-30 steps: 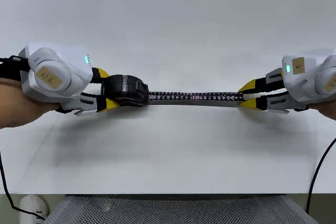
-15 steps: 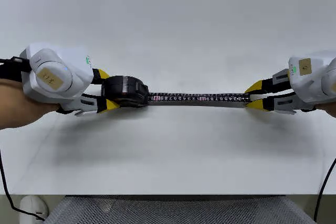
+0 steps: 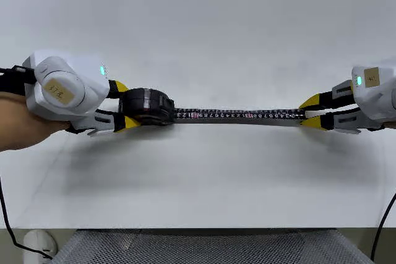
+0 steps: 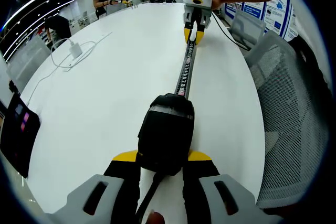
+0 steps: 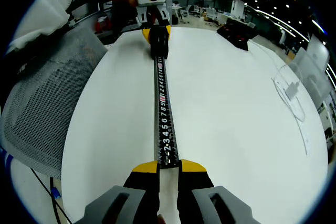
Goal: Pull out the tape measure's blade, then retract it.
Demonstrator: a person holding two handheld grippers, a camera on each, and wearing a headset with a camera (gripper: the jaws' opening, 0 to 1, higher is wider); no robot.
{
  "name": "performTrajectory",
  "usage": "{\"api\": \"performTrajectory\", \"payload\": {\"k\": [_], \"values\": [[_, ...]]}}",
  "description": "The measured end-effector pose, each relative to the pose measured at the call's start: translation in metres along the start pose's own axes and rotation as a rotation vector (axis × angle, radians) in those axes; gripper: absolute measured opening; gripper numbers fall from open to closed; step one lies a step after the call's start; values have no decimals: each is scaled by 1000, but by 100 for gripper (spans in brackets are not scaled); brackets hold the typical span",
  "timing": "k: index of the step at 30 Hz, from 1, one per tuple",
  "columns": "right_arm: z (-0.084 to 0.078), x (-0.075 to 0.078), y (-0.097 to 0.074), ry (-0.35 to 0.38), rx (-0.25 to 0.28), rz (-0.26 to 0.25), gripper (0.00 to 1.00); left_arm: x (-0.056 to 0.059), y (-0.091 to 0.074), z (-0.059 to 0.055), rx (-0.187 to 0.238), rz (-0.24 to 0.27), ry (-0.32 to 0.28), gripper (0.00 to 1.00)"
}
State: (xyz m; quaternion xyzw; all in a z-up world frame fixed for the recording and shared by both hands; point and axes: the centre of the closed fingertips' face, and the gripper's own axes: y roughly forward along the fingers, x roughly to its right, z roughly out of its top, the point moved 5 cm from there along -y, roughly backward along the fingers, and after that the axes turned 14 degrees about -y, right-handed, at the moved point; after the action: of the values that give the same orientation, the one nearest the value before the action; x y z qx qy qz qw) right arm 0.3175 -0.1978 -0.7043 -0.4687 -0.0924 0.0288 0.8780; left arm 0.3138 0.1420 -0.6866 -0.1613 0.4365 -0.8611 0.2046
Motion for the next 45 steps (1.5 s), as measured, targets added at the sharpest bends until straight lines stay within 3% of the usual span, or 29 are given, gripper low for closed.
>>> {"api": "performTrajectory", "payload": {"k": [45], "values": [[0, -3, 4, 2, -43, 10, 12, 2, 1, 3, -12, 6, -20, 29]]}}
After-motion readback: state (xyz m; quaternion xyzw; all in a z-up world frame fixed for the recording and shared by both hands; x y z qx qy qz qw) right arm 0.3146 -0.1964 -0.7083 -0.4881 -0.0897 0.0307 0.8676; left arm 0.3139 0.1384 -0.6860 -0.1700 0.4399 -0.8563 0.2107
